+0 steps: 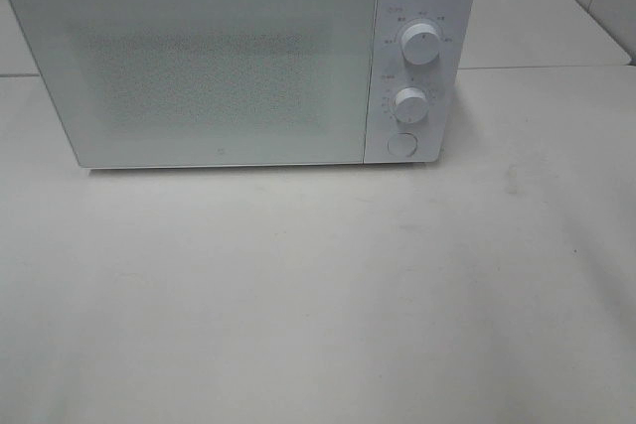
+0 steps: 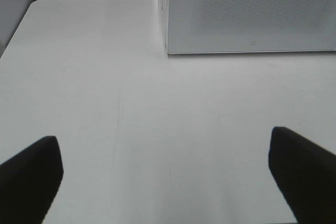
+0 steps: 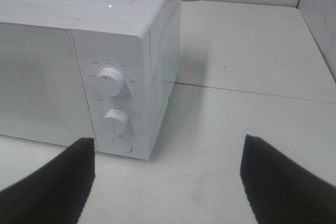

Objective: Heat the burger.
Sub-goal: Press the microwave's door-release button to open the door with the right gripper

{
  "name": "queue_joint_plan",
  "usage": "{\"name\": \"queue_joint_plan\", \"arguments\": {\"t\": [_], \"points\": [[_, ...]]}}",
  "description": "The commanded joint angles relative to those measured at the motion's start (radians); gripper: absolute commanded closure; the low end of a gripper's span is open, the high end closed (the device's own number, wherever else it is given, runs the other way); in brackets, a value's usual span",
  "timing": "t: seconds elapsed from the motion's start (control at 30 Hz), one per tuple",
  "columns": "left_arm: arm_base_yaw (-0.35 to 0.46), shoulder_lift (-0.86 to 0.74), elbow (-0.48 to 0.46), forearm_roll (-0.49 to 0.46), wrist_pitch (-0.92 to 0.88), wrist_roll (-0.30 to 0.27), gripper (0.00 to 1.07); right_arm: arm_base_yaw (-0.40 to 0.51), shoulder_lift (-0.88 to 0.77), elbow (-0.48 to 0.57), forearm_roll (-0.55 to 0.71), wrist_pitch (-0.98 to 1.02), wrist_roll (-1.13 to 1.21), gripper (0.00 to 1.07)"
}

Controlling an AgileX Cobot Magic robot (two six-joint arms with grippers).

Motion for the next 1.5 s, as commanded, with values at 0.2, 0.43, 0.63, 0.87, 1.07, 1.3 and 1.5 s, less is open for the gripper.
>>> {"name": "queue_joint_plan", "arguments": {"t": [0.2, 0.43, 0.63, 0.87, 1.07, 1.3, 1.5], "points": [[-0.007, -0.007, 0.003, -0.011, 0.002, -0.008, 0.07, -0.008, 0.15, 0.001, -0.003, -0.194, 0.008, 0.32], [-0.007, -0.007, 0.003, -0.011, 0.002, -0.008, 0.07, -0.007, 0.284, 0.023, -0.003, -0.439, 0.007, 0.32], [-0.007, -0.007, 0.003, -0.011, 0.002, -0.008, 0.07, -0.005, 0.332, 0.09, 0.011, -0.666, -0.008, 0.32], [-0.007, -0.007, 0.003, -0.011, 0.002, -0.008, 0.07, -0.005, 0.443, 0.204, 0.116, -0.995, -0.101, 0.32], [-0.007, -0.007, 0.003, -0.011, 0.002, -0.008, 0.07, -0.005, 0.57, 0.248, 0.137, -1.146, -0.094, 0.32], [-0.007, -0.007, 0.003, -0.011, 0.002, -0.008, 0.07, 0.055, 0.696, 0.268, 0.234, -1.238, -0.074, 0.32], [-0.007, -0.007, 0.003, -0.011, 0.002, -0.008, 0.07, 0.195, 0.822, 0.268, 0.437, -1.367, -0.177, 0.32]]}}
